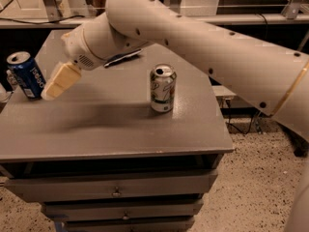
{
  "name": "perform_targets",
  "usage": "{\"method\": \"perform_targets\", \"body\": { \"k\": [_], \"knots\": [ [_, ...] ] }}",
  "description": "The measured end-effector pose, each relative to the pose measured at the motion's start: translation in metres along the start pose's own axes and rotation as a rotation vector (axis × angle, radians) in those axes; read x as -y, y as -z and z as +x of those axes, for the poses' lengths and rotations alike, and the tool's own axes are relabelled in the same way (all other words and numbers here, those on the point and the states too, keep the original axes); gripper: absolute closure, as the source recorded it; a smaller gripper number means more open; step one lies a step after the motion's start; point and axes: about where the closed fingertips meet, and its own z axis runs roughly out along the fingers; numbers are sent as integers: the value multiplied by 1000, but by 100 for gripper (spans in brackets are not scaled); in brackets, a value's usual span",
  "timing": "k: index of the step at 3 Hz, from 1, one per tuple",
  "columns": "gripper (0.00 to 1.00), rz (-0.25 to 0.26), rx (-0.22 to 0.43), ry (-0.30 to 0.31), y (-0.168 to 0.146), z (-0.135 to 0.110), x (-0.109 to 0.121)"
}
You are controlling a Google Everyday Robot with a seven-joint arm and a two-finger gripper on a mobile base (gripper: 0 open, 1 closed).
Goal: Pick pepsi can
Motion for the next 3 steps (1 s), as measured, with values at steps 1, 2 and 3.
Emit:
{"method": "perform_targets", "body": {
  "k": [1,2,3],
  "knots": [
    [0,-29,17,-8,-31,-6,0],
    [0,-55,25,-11,-60,-12,3],
    [0,-73,31,-21,-86,-13,8]
  ]
}}
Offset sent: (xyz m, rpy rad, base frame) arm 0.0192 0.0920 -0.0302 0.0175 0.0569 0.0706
